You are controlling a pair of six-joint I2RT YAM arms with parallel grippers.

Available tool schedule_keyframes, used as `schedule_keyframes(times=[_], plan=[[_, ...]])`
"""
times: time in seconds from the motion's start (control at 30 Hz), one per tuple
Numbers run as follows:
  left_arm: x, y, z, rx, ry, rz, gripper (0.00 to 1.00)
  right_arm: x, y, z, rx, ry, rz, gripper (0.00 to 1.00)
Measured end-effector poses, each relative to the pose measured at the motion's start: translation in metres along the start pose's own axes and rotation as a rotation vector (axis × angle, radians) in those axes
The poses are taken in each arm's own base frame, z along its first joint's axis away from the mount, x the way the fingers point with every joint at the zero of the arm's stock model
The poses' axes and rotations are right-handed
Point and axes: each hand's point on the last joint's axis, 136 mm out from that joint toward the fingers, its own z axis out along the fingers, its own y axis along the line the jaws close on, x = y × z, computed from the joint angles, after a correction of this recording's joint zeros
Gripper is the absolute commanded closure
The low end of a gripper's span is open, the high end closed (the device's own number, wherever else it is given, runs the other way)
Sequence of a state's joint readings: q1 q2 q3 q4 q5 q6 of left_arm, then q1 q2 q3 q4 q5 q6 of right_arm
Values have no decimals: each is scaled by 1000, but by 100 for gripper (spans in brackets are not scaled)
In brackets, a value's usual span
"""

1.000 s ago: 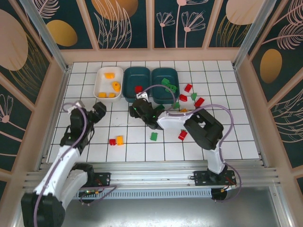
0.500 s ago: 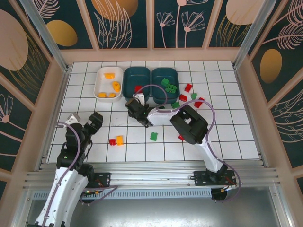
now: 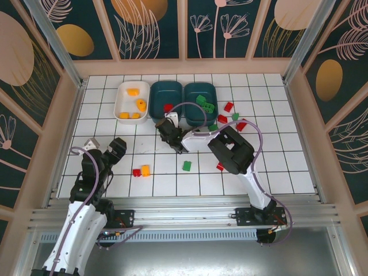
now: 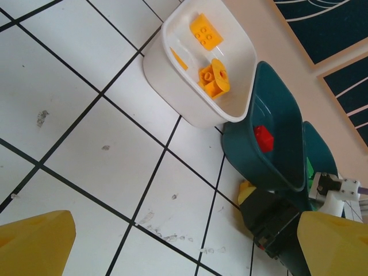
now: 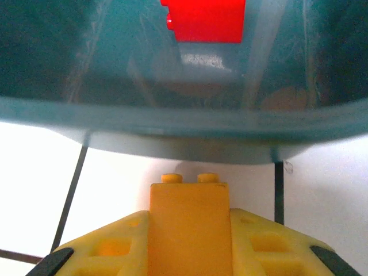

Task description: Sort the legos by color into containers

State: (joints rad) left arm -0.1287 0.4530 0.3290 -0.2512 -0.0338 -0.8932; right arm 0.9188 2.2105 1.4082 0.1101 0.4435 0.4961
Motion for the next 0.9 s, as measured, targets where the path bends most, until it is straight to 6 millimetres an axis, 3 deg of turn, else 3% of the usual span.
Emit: schedule_keyframes(times=[0.13, 0.2, 0.3, 0.4, 0.53, 0.7, 0.73, 0.8, 0.9], plan=[[1, 1, 1, -7, 5, 1, 1, 11, 9, -28, -34, 3, -47, 75], [1, 2, 2, -9, 6, 1, 2, 10, 26, -49, -79, -11, -78, 75], [7, 7, 7, -9, 12, -3, 1, -4, 61, -72, -177, -50, -104, 76], [28, 27, 16, -51, 77, -11, 1, -33, 99, -78, -267, -98, -124, 76], [41, 35, 18, -66, 123, -27, 1, -80, 133, -63, -364, -164, -112, 76], [38, 24, 13, -13, 114, -37, 1, -109, 150, -27, -413, -184, -128, 72], [38, 24, 13, -9, 113, -37, 1, -113, 153, -19, -422, -183, -130, 67], [39, 23, 13, -6, 119, -37, 1, -117, 156, -6, -433, -175, -133, 47], [42, 23, 13, -3, 137, -34, 1, -129, 161, 11, -438, -167, -139, 36]])
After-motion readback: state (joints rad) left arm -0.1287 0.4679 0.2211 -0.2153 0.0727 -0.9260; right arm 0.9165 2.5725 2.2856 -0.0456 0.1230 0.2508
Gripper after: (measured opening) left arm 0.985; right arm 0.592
